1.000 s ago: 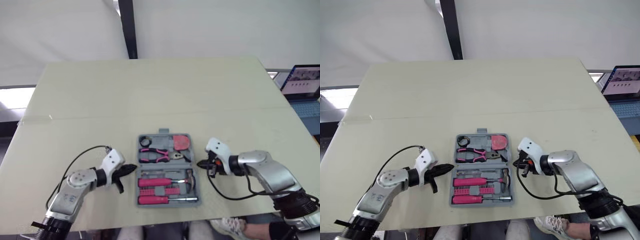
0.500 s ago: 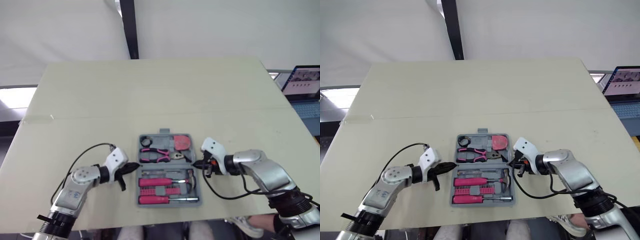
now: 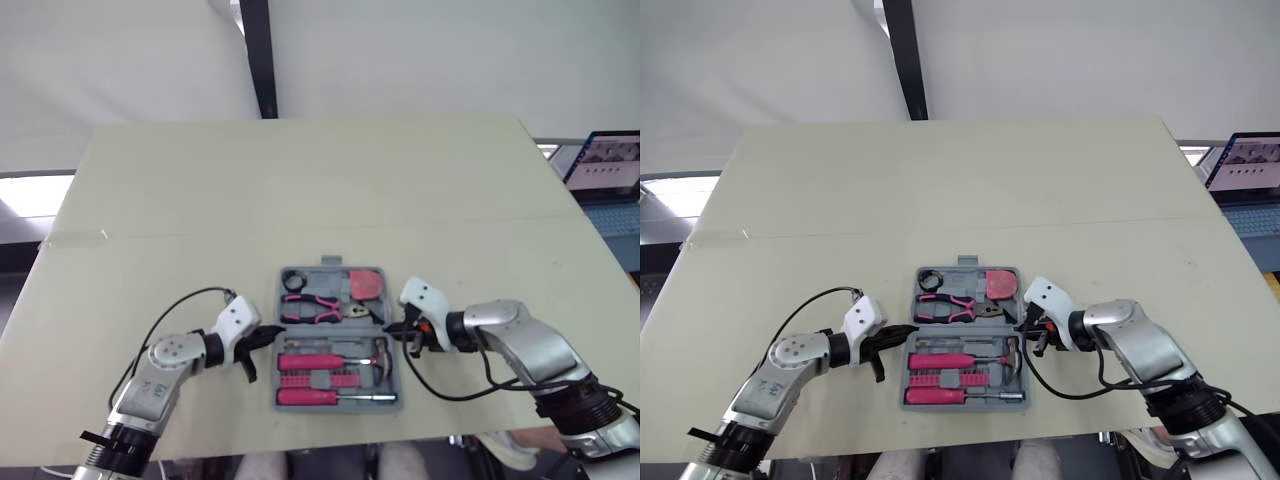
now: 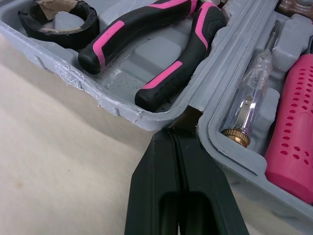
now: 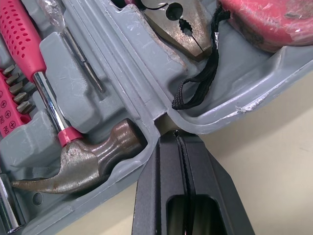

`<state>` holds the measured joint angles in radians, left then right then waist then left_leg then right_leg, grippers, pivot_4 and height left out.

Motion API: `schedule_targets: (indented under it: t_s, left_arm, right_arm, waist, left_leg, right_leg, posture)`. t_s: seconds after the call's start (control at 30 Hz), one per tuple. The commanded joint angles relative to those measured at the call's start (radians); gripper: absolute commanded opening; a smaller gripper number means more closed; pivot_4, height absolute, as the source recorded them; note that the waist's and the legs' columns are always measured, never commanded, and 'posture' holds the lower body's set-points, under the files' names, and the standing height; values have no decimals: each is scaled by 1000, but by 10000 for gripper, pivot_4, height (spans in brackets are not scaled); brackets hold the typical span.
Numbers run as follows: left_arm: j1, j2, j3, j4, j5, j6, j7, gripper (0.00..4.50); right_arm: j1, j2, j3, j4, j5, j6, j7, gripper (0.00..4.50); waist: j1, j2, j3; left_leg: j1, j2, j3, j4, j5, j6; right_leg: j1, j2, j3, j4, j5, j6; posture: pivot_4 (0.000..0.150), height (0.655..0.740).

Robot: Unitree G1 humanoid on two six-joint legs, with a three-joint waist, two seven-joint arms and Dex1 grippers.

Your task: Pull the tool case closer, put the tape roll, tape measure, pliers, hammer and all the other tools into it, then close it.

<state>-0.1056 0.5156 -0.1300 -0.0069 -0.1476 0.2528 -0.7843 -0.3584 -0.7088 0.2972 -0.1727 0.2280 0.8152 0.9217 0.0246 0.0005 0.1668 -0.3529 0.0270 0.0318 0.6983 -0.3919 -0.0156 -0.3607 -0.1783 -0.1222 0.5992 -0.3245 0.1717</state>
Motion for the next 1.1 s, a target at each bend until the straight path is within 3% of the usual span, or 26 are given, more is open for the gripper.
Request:
schedule_targets:
  t_s: [0.03,0.57,1.1]
  left_arm:
    - [25,-12,-47,-42,9,18,-11,426]
    - [181,33,-26,-218,-9,91,-4,426]
    - [202,38,-18,-233,-11,97,6,426]
  right_arm:
    - [-9,4,15,-62,17,-1,24,0]
    - [51,-37,40,-147,31,26,56,0]
    - [81,-36,38,-178,37,51,53,0]
  waist:
    - [-1,0,0]
    - [-4,0,0]
    - [-4,0,0]
  left_leg:
    - [0,0,0,0,0,0]
    - [0,0,0,-1,0,0]
    - [0,0,0,-1,0,0]
  right_leg:
    - [0,0,0,0,0,0]
    - [0,0,0,-1,0,0]
    - [0,0,0,-2,0,0]
  posture:
    - [1500,7400]
    - [1500,7400]
    - [1500,7400]
